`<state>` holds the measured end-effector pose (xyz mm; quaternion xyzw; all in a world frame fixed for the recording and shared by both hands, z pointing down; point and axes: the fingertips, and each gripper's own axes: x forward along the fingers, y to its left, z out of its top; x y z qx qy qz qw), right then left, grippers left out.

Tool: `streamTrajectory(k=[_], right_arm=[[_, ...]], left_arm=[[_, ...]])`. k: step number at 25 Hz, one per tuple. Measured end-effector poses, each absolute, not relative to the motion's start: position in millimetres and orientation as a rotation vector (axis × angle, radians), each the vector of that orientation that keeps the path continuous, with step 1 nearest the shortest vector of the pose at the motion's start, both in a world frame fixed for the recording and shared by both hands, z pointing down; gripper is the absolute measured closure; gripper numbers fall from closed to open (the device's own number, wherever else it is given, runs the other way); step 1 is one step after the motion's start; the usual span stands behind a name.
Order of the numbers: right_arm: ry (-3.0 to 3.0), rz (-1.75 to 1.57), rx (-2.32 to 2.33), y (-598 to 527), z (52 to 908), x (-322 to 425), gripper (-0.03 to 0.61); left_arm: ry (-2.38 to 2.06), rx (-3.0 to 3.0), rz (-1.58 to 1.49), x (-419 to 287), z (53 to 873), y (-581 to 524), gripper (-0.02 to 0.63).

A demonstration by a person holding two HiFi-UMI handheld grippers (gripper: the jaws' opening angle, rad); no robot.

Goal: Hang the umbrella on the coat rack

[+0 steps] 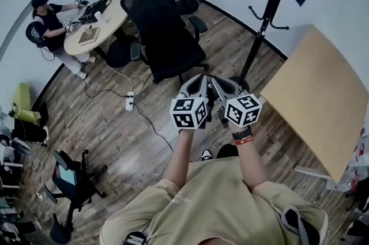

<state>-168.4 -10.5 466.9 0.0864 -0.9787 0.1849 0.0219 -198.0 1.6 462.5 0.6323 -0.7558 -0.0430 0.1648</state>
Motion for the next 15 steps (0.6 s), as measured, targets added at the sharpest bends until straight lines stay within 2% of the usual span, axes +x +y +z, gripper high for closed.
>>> streamTrajectory(k=[9,15], right_arm=[[-2.98,0.646,0.582,-145.9,491.9,-137.6,0.563],[-3.002,0.665,0.684,-239.9,477.7,-123.8,0.563]], left_arm=[[-1.945,1.971,-0.051,-164.8,490.4,-137.9,0.591],[-1.894,2.055,-0.025,-150.5,477.9,-233.2,0.591]])
